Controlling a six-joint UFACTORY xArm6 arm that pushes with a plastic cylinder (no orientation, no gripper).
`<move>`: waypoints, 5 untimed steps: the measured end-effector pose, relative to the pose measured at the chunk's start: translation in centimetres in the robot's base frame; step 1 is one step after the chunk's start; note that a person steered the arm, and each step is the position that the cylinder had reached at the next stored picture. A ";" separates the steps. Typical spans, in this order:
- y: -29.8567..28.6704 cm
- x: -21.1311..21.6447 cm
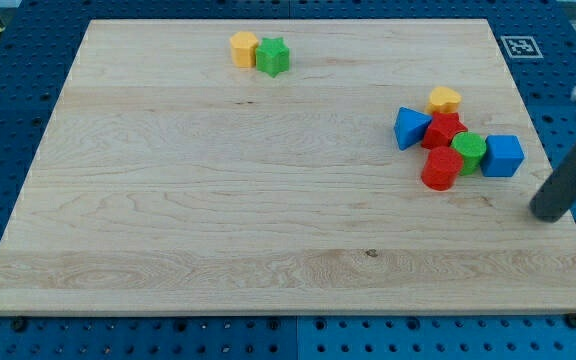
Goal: Slightly push the group of red blue blocks and green circle towards the center of the board
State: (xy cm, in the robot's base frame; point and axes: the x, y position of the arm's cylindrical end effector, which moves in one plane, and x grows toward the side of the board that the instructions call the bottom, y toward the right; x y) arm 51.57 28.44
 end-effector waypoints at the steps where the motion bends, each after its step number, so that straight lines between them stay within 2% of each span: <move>1: 1.3 -1.7; 3: -1.9 -2.9; 4: -0.5 -3.7; 5: 4.5 -5.6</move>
State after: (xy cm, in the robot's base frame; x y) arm 46.00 32.94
